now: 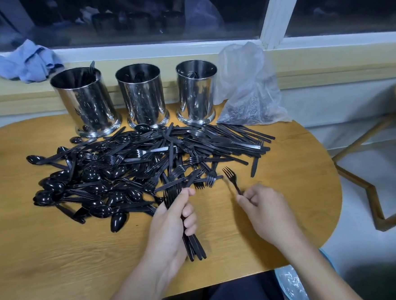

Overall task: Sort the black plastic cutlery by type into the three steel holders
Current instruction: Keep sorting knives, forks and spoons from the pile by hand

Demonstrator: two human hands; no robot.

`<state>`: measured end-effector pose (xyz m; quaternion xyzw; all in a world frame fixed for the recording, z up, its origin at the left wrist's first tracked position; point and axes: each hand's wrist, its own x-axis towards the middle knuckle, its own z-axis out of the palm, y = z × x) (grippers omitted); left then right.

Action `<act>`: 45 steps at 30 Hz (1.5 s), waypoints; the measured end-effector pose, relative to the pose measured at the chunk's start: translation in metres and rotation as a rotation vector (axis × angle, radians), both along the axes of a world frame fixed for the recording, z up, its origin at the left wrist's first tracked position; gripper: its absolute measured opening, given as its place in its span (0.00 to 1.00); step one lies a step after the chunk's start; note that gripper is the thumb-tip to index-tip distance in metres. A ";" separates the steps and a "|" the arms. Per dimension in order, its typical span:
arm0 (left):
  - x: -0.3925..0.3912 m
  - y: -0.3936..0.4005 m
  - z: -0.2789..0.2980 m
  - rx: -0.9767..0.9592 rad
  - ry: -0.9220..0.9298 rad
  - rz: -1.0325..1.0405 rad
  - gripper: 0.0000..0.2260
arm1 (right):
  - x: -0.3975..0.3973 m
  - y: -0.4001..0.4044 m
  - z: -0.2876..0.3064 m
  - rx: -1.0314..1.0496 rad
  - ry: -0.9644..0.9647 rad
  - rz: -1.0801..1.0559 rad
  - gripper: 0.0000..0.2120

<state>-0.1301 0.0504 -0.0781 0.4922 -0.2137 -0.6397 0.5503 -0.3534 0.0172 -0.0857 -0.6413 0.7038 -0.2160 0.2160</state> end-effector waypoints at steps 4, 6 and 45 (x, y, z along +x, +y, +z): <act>-0.002 -0.001 0.005 -0.072 -0.058 -0.043 0.20 | 0.035 0.022 0.027 0.087 -0.415 0.279 0.16; 0.000 -0.002 0.007 -0.075 -0.046 -0.060 0.18 | 0.052 0.031 0.032 0.152 -0.472 0.433 0.16; 0.033 -0.004 -0.017 -0.018 0.416 -0.036 0.17 | 0.072 -0.116 0.020 -0.193 0.260 0.269 0.10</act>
